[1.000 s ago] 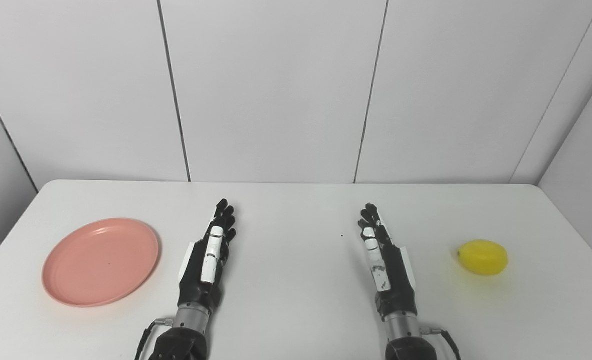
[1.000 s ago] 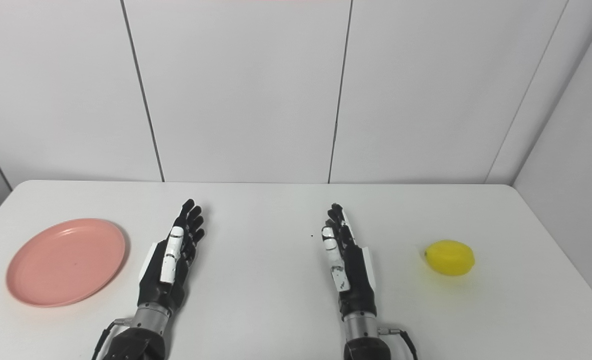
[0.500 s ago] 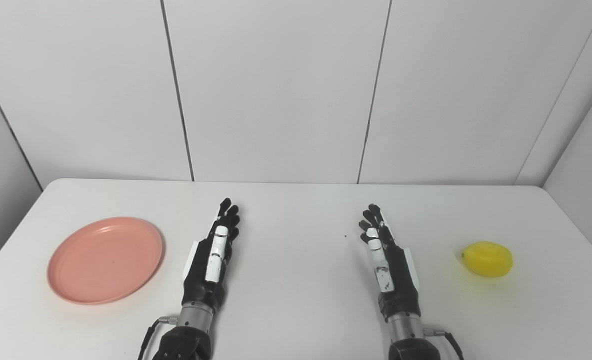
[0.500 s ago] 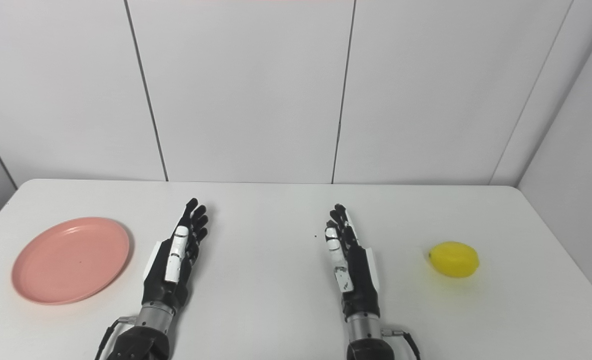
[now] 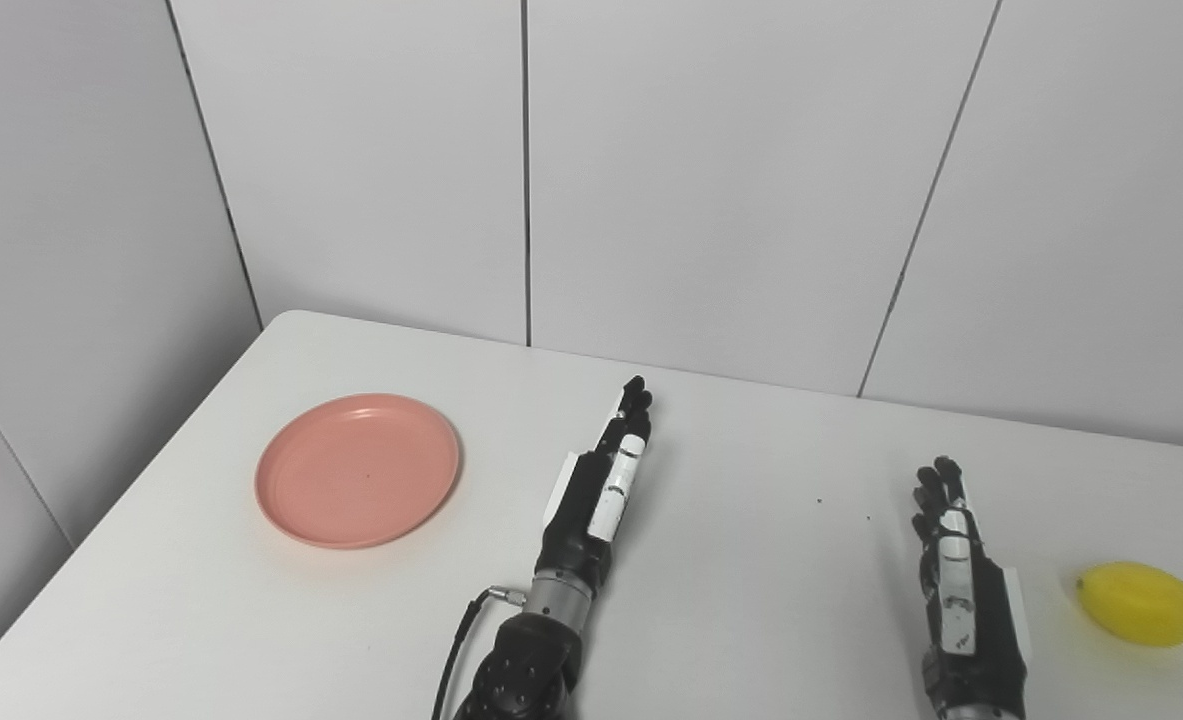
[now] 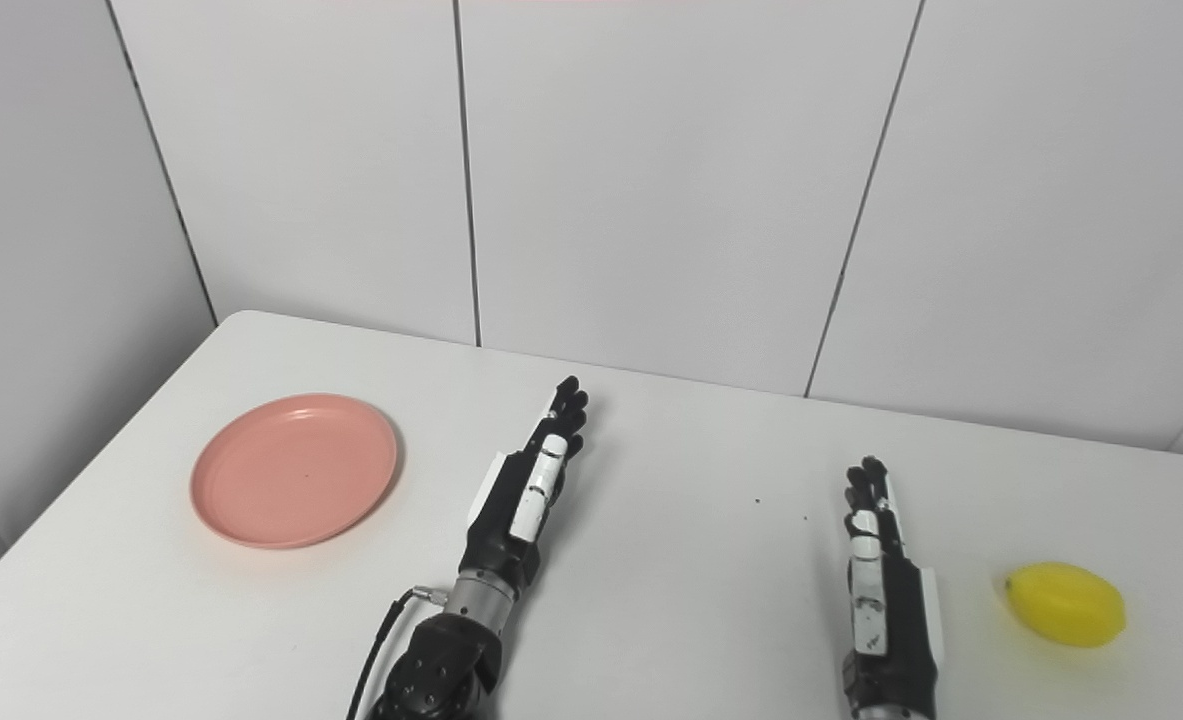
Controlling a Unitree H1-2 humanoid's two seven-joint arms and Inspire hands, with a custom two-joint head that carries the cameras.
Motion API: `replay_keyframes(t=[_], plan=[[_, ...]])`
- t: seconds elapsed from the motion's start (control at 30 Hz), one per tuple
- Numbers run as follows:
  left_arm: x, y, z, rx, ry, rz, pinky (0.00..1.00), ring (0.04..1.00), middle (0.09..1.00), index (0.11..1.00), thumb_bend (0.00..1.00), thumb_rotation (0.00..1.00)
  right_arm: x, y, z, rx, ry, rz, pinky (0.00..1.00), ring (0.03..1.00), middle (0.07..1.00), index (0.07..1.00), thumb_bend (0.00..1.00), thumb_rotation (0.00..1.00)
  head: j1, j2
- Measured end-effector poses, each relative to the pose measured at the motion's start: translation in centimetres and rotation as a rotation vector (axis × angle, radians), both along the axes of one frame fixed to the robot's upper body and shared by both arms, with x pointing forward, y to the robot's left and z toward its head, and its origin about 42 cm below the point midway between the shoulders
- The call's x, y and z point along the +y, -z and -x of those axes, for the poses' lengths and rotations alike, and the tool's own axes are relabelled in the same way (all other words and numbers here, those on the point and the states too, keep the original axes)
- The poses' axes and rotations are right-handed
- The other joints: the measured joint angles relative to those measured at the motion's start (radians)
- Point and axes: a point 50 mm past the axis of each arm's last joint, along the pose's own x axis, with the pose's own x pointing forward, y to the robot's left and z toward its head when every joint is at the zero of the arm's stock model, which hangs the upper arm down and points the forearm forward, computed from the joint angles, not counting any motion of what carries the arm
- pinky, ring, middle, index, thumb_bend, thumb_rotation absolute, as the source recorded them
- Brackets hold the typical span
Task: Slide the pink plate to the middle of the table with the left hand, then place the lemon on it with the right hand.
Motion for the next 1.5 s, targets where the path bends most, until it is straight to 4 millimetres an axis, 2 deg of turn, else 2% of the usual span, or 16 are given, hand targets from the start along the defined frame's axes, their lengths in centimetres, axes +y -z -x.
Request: replay_keyframes(t=[0.3, 0.47, 0.6, 0.77, 0.87, 1.07, 1.27, 1.5], plan=[[0.2, -0.4, 0.0, -0.01, 0.01, 0.018, 1.0, 1.0, 0.983, 0.974, 0.55, 1.0, 0.0, -0.3, 0.0, -0.011, -0.013, 0.0, 1.0, 0.98, 0.967, 0.984, 0.46, 1.0, 0.002, -0.006], [1.1, -0.5, 0.5, 0.011, 0.026, -0.005, 1.0, 0.997, 0.973, 0.964, 0.59, 1.0, -0.3, -0.4, 0.0, -0.01, -0.011, 0.001, 1.0, 0.979, 0.97, 0.989, 0.44, 1.0, 0.015, -0.009], [2.6, -0.9, 0.9, 0.021, 0.025, -0.041, 1.0, 0.978, 0.968, 0.956, 0.57, 1.0, -0.4, -0.5, -0.1, -0.012, -0.011, 0.004, 1.0, 0.981, 0.973, 0.99, 0.43, 1.0, 0.021, -0.018], [4.8, -2.5, 0.7, -0.033, 0.007, -0.085, 0.89, 0.936, 0.951, 0.938, 0.55, 1.0, -0.4, -0.4, -0.1, -0.008, -0.014, -0.002, 1.0, 0.991, 0.974, 0.993, 0.43, 1.0, 0.061, -0.032], [5.3, -2.6, 0.7, -0.018, -0.006, -0.116, 0.9, 0.934, 0.939, 0.928, 0.54, 1.0, -0.3, -0.4, -0.2, -0.011, -0.019, -0.003, 1.0, 0.995, 0.975, 0.996, 0.43, 1.0, 0.074, -0.035], [6.3, -4.5, 1.0, -0.066, -0.041, -0.167, 0.95, 0.939, 0.927, 0.914, 0.58, 1.0, -0.2, -0.5, -0.2, -0.013, -0.027, -0.003, 1.0, 1.0, 0.989, 1.0, 0.43, 1.0, 0.095, -0.038], [9.9, -6.9, 1.4, -0.128, -0.126, -0.258, 0.97, 0.937, 0.907, 0.902, 0.58, 1.0, -0.3, -0.8, -0.2, -0.019, -0.03, -0.003, 1.0, 1.0, 0.99, 1.0, 0.42, 1.0, 0.104, -0.037], [12.7, -7.7, 1.7, -0.114, -0.198, -0.27, 0.91, 0.928, 0.908, 0.904, 0.58, 1.0, -0.1, -1.2, -0.1, -0.019, -0.034, -0.009, 1.0, 1.0, 0.999, 1.0, 0.42, 1.0, 0.129, -0.037]])
